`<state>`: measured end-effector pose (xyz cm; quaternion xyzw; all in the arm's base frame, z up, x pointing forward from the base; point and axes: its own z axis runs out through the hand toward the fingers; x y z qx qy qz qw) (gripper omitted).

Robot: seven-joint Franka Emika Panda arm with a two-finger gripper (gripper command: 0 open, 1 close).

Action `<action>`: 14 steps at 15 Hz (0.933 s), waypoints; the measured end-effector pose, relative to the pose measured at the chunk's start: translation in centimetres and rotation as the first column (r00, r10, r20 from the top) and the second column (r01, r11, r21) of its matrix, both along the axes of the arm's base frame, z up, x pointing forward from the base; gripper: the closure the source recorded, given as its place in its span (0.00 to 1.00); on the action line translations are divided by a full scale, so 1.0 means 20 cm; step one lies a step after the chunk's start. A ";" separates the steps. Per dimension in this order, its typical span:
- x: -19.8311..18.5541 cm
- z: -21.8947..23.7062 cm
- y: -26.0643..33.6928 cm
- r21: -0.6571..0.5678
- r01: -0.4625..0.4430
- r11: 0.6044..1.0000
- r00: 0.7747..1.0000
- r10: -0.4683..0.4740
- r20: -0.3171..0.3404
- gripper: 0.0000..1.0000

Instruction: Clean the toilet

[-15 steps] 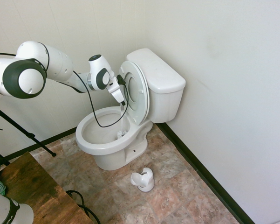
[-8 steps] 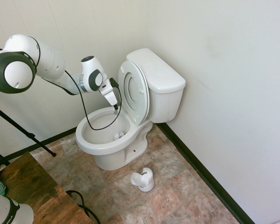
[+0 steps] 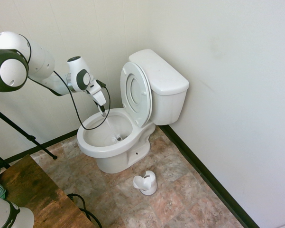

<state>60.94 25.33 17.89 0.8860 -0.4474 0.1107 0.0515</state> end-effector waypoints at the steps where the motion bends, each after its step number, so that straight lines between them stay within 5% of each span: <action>1: -0.01 0.01 0.04 0.005 -0.020 1.000 1.000 0.020 -0.004 1.00; 14: 0.25 0.29 0.26 0.109 -0.055 0.993 0.995 0.046 0.085 1.00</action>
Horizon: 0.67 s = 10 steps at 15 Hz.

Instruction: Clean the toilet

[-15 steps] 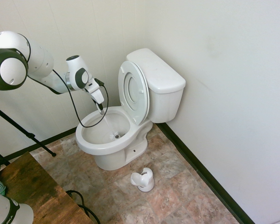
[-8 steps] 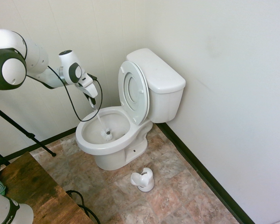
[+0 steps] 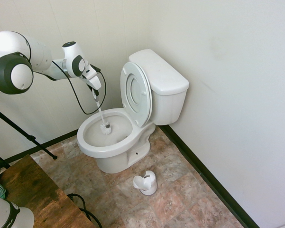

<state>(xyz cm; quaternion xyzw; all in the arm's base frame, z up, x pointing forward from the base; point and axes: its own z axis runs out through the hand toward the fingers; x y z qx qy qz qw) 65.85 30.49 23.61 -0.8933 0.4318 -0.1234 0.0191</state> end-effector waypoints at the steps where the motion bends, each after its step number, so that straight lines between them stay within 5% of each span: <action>1: 0.01 0.03 -0.04 0.004 0.009 1.000 1.000 -0.009 0.014 1.00; 10: -0.21 0.53 -0.60 0.098 0.140 0.985 0.983 -0.151 0.109 1.00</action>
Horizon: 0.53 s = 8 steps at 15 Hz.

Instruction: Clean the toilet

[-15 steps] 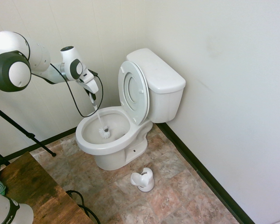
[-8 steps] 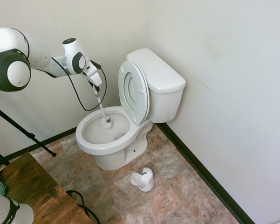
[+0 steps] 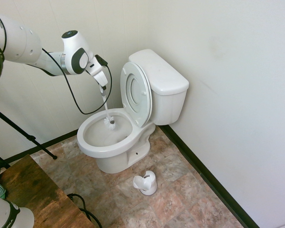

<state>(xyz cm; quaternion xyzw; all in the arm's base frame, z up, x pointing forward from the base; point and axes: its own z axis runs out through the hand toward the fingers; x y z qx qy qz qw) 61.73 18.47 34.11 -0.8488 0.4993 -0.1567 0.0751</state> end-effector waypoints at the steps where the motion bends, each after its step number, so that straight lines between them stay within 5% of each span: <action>1: -0.03 0.07 -0.09 0.013 0.027 1.000 1.000 -0.027 0.012 1.00; 8: -0.32 0.28 -0.82 0.074 0.267 0.961 0.962 -0.270 0.047 1.00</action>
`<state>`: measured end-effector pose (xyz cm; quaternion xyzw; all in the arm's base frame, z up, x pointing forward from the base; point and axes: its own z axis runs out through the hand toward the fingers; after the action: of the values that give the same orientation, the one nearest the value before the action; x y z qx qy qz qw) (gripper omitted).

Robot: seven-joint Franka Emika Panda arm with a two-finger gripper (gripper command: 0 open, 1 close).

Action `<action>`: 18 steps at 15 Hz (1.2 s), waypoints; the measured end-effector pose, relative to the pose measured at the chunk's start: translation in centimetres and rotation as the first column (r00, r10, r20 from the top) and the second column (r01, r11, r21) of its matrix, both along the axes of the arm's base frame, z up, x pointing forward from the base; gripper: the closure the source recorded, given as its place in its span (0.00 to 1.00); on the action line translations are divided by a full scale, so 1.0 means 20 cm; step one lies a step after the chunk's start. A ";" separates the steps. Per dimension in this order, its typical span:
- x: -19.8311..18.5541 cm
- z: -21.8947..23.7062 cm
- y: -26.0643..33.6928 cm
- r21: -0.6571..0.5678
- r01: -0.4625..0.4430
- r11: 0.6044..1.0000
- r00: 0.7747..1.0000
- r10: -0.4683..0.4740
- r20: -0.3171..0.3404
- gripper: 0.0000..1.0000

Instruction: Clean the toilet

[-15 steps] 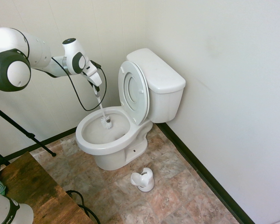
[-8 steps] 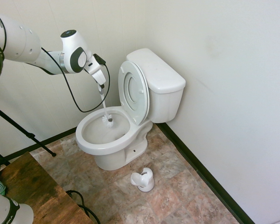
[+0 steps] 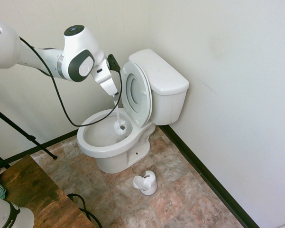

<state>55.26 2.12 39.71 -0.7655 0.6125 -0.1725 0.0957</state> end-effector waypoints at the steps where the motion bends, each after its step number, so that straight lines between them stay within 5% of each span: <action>1: -0.03 -0.02 -0.08 0.003 0.030 1.000 1.000 -0.030 -0.002 1.00; 8: -0.12 -0.11 -0.48 -0.001 0.240 0.971 0.971 -0.240 -0.014 1.00; 18: 0.00 -0.45 -0.64 -0.095 0.330 0.939 0.939 -0.337 -0.075 1.00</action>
<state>55.34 -10.66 30.64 -0.6609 0.7294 -0.1762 0.0061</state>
